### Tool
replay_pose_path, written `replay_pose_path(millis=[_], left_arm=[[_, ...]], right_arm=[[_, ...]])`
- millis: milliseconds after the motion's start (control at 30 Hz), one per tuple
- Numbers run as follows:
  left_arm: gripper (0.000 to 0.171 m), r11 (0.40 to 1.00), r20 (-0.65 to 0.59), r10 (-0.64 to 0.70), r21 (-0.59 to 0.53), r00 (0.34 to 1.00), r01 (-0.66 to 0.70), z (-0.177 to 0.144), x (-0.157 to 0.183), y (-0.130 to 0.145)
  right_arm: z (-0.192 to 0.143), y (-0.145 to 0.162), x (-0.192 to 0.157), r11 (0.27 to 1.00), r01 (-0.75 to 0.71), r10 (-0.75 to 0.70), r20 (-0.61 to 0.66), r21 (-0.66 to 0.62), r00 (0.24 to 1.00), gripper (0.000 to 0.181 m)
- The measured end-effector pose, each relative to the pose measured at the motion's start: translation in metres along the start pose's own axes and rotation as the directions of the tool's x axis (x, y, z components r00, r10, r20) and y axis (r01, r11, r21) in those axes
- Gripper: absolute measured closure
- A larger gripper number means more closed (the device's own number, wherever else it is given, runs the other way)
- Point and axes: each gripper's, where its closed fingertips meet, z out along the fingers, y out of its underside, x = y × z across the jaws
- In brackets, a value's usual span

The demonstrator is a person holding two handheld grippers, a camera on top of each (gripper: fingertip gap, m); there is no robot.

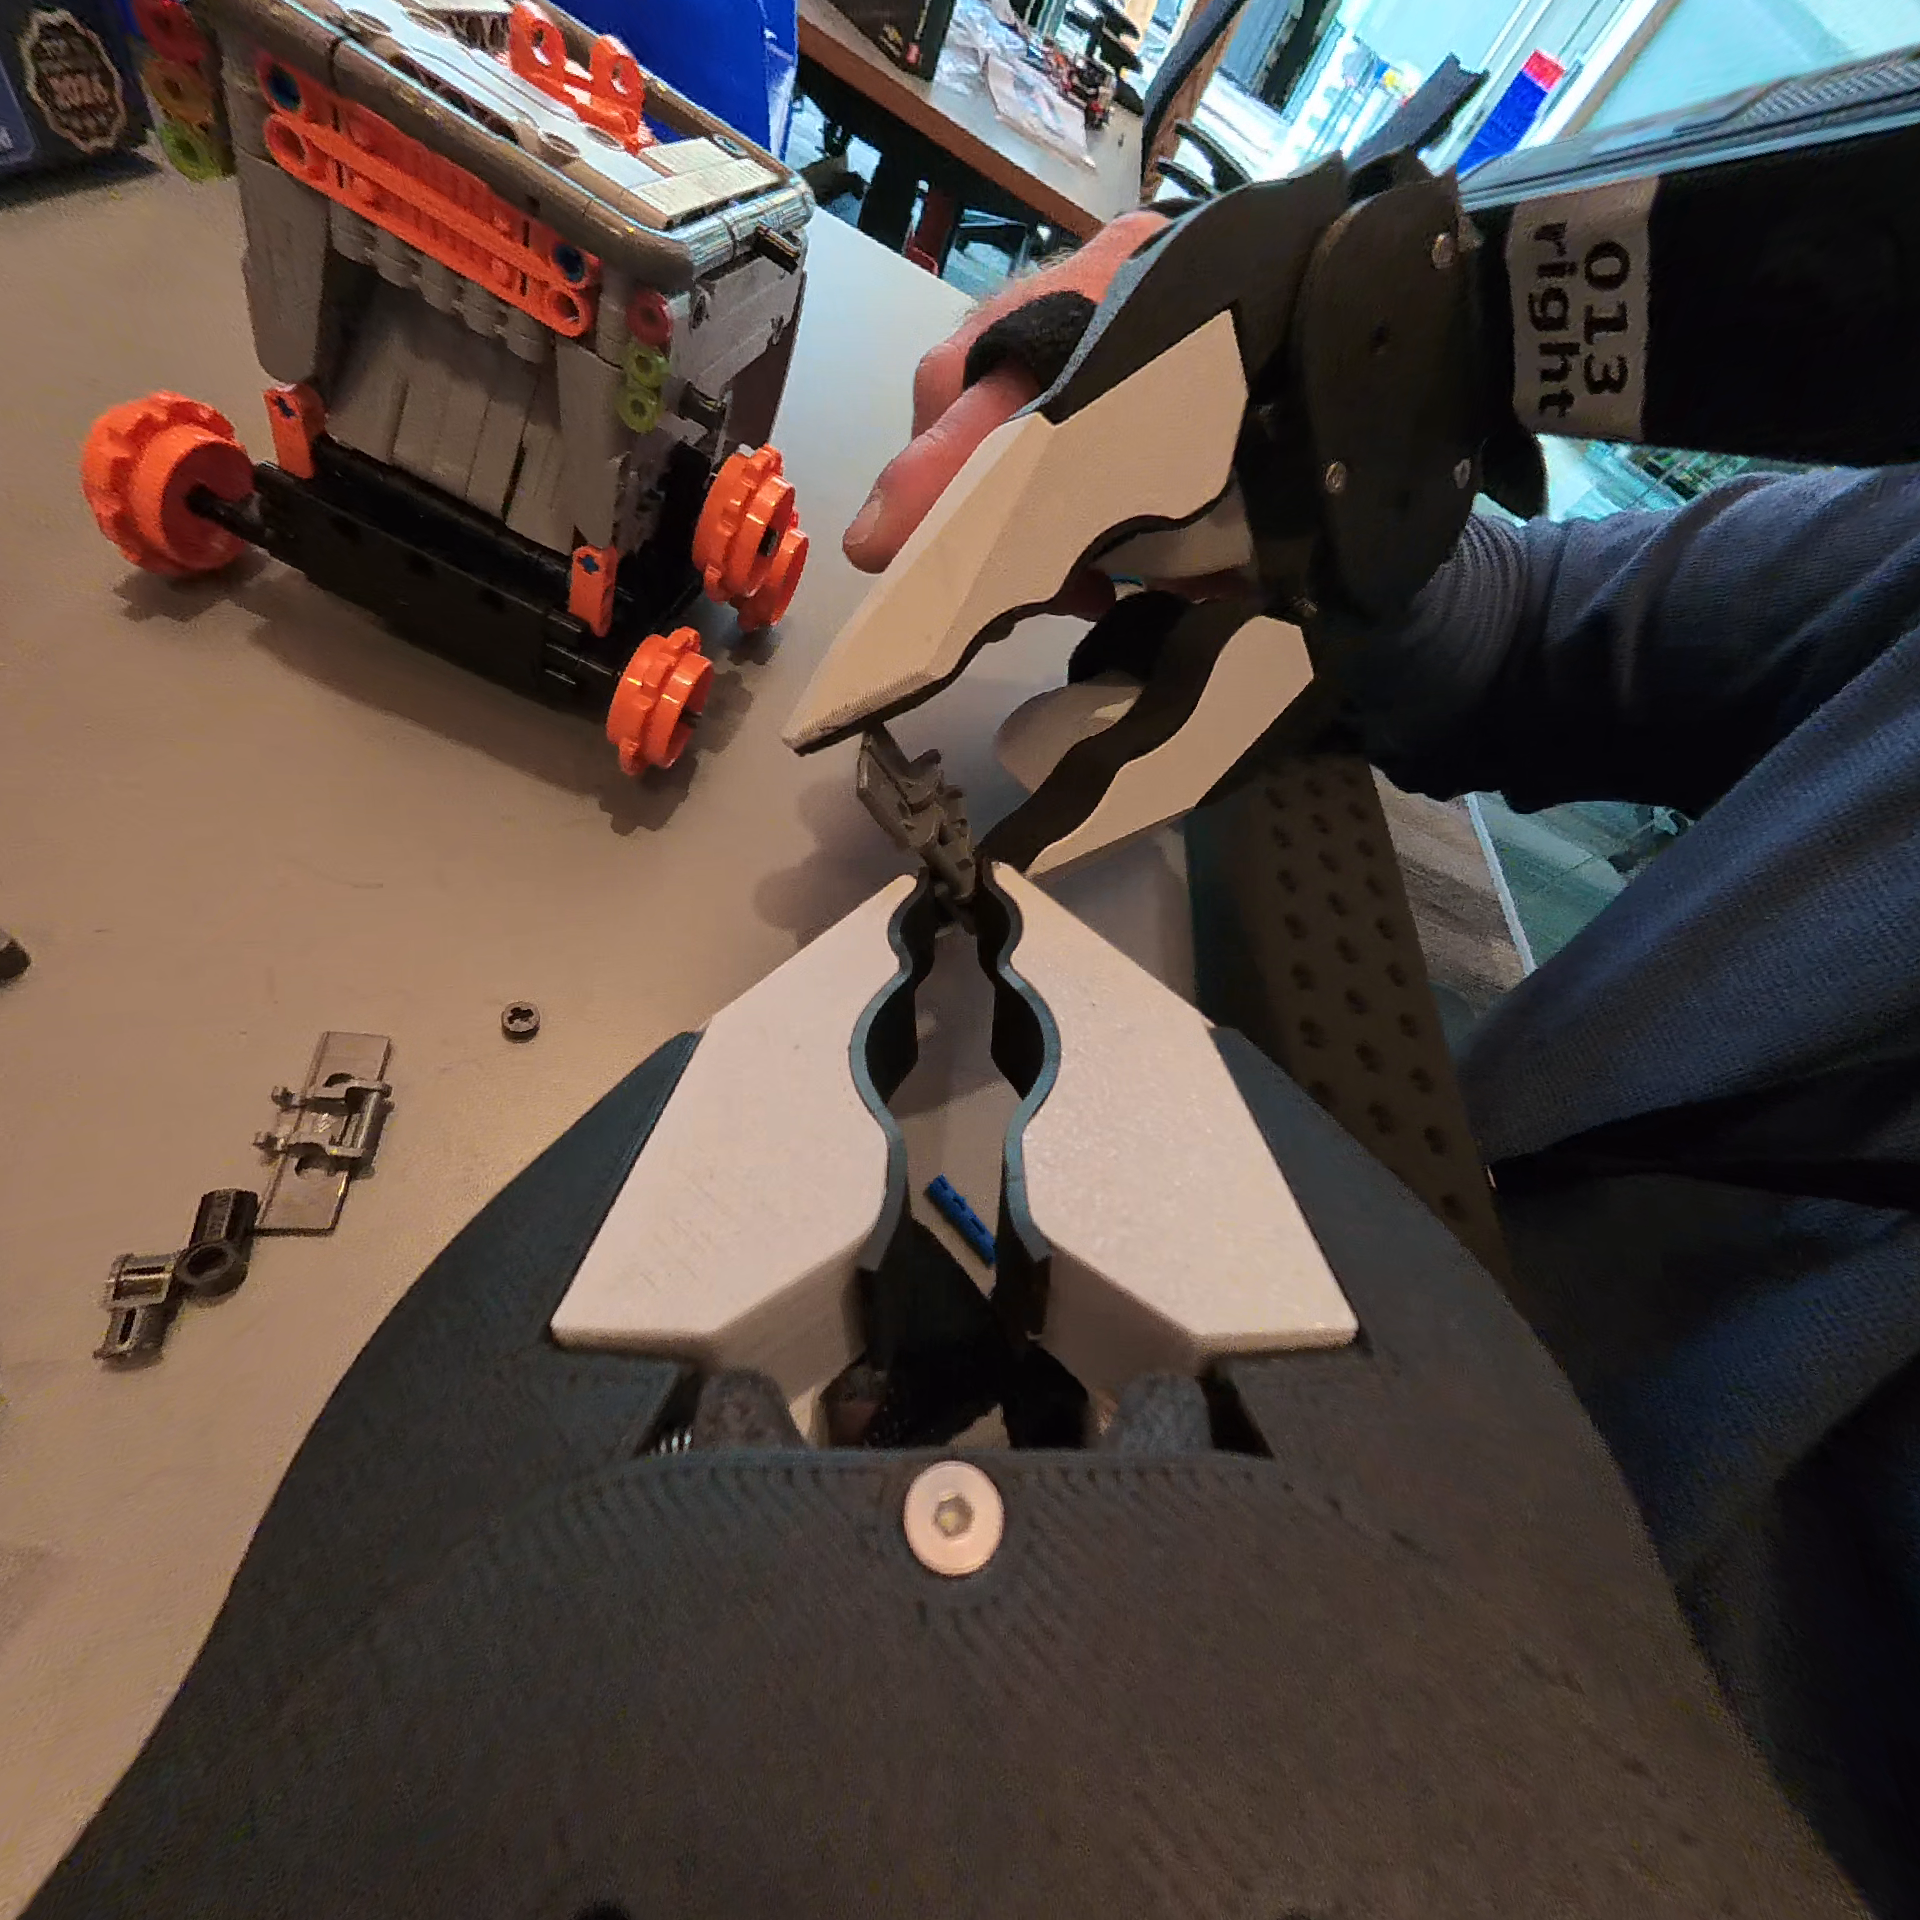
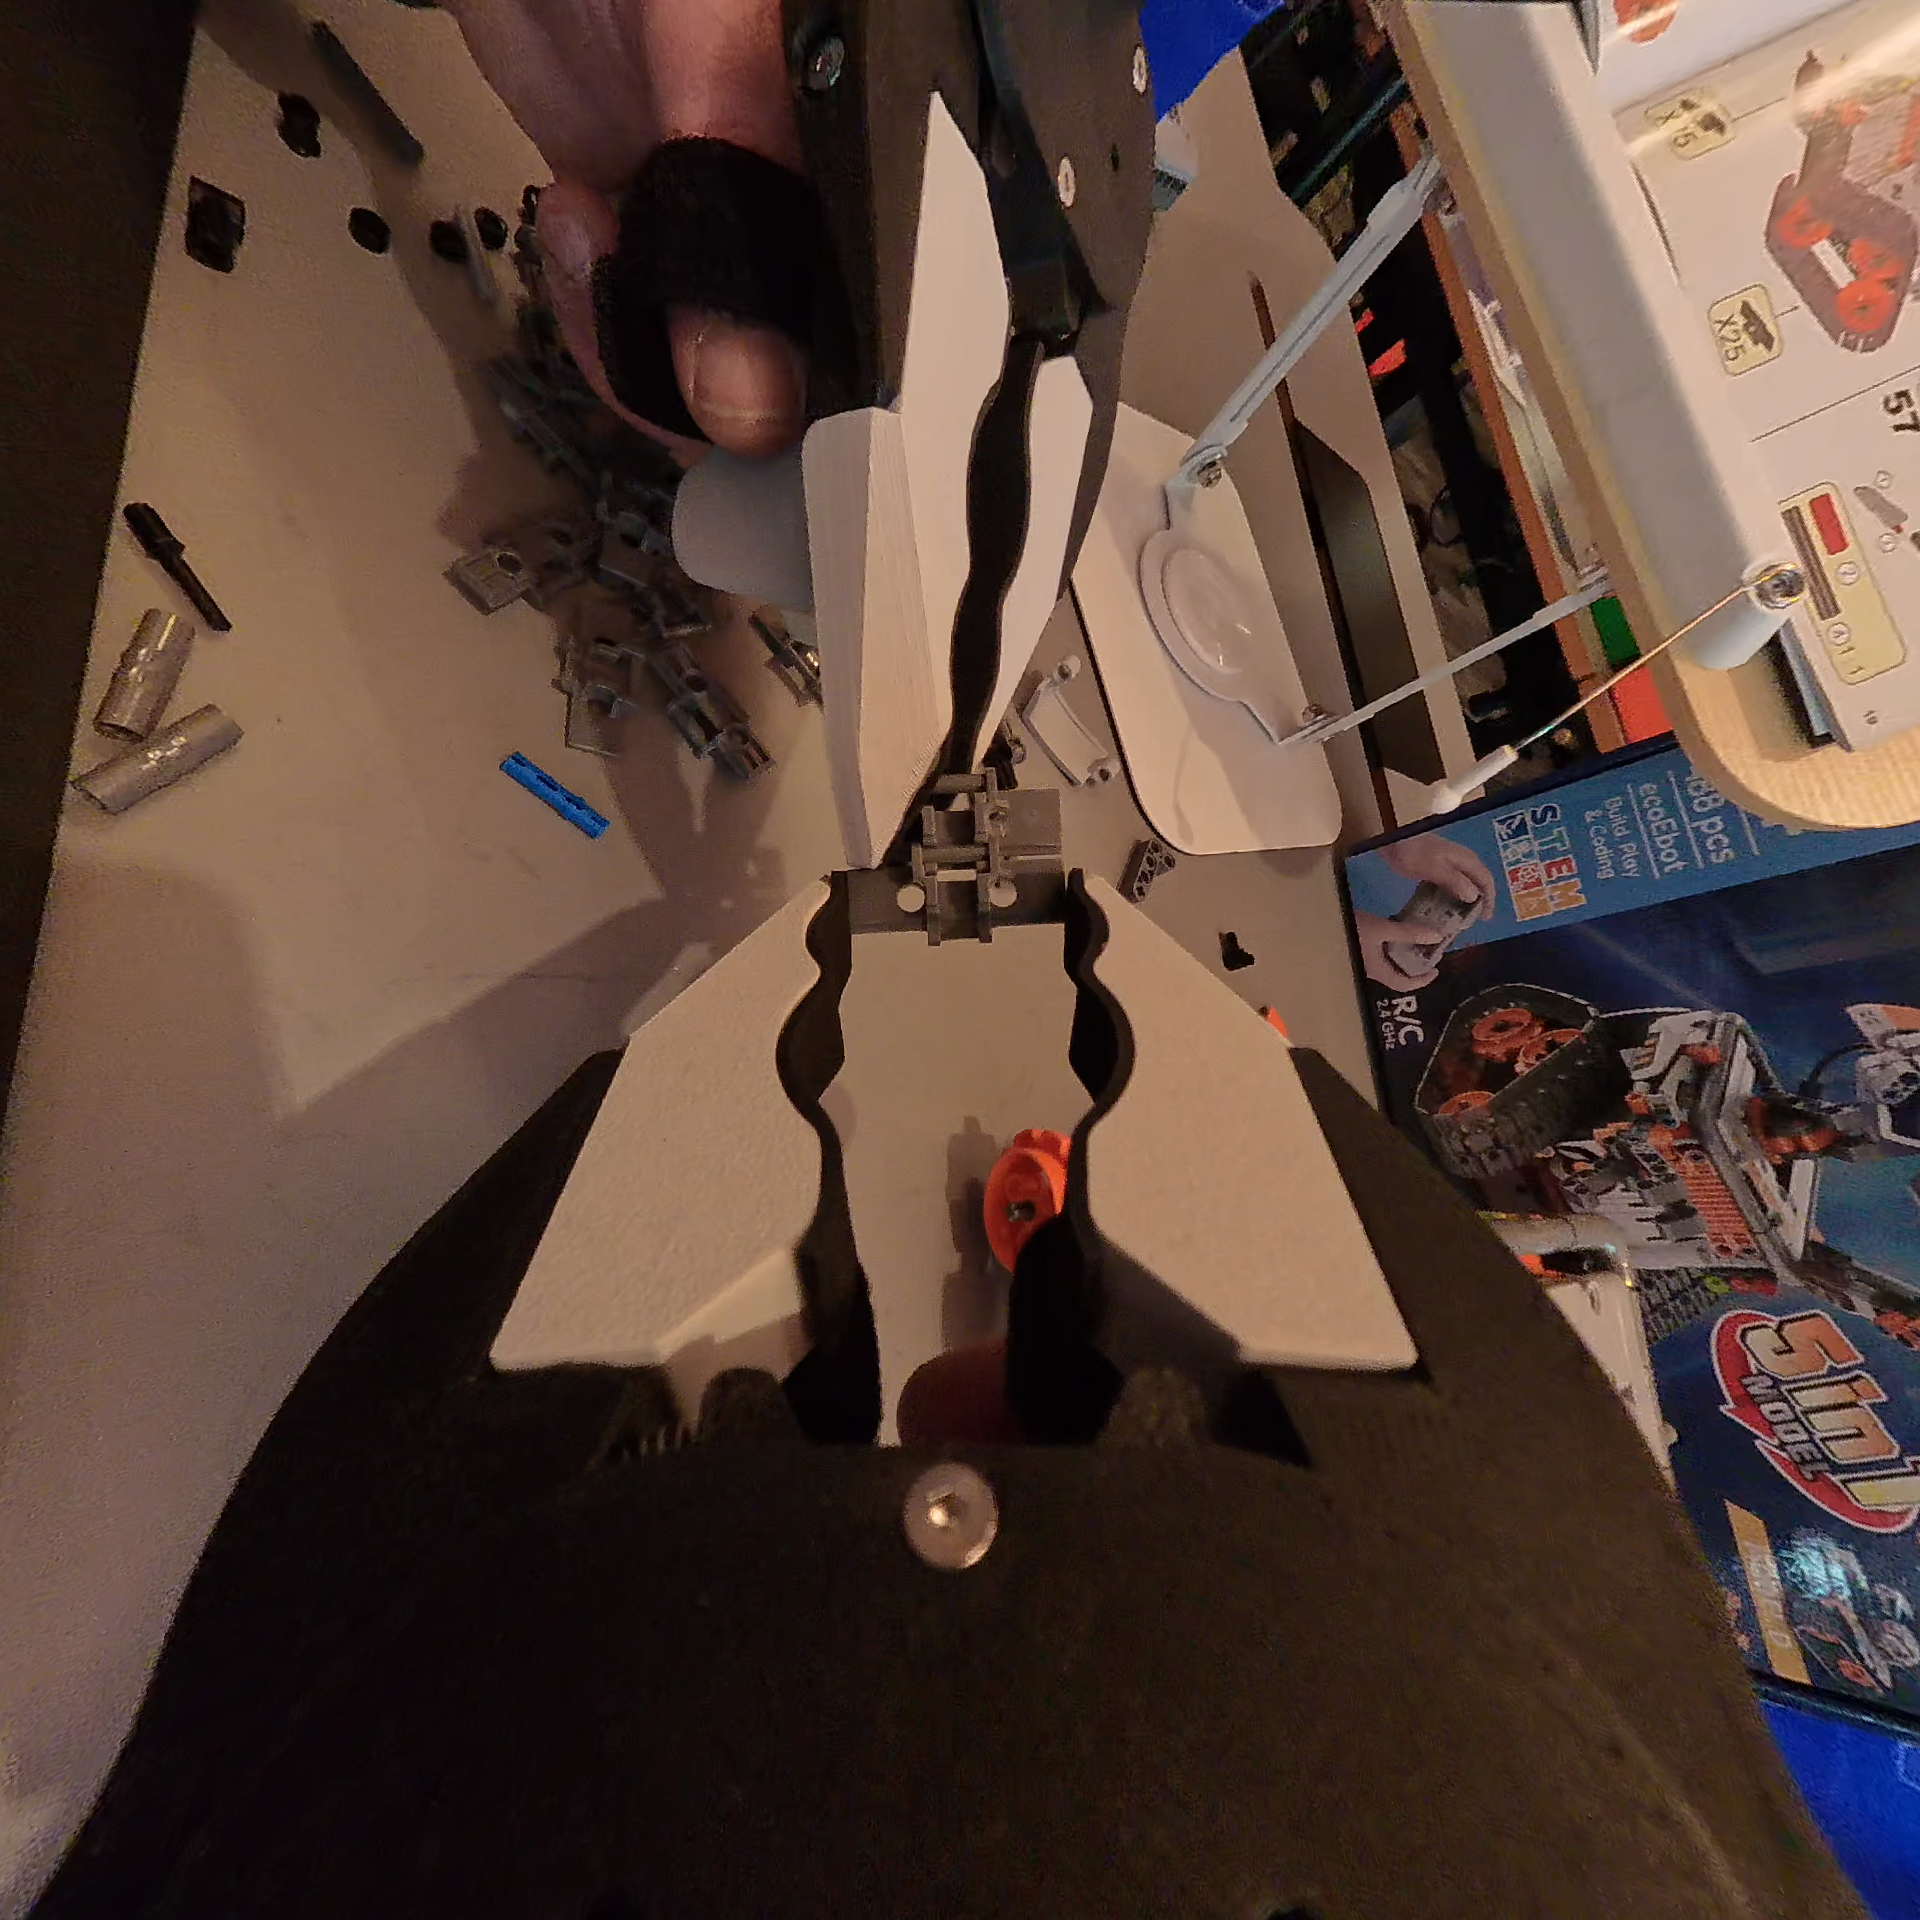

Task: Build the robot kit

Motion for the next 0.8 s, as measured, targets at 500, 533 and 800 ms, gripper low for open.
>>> replay_pose_path(millis=[500,533,800], left_arm=[[0.146,0.849,0.238,0.335,-0.497,0.912,-0.182,-0.058,-0.032,0.062],[0.146,0.837,0.236,0.339,-0.517,0.911,-0.177,-0.057,-0.034,0.066],[0.157,0.76,0.222,0.413,-0.618,0.883,-0.201,-0.04,-0.037,0.082]], right_arm=[[0.017,0.038,-0.058,0.949,-0.191,0.272,0.346,-0.25,0.898,0.142],[0.018,0.037,-0.059,0.948,-0.196,0.279,0.355,-0.252,0.892,0.142],[0.003,0.035,-0.055,0.944,-0.221,0.3,0.359,-0.244,0.884,0.13]])
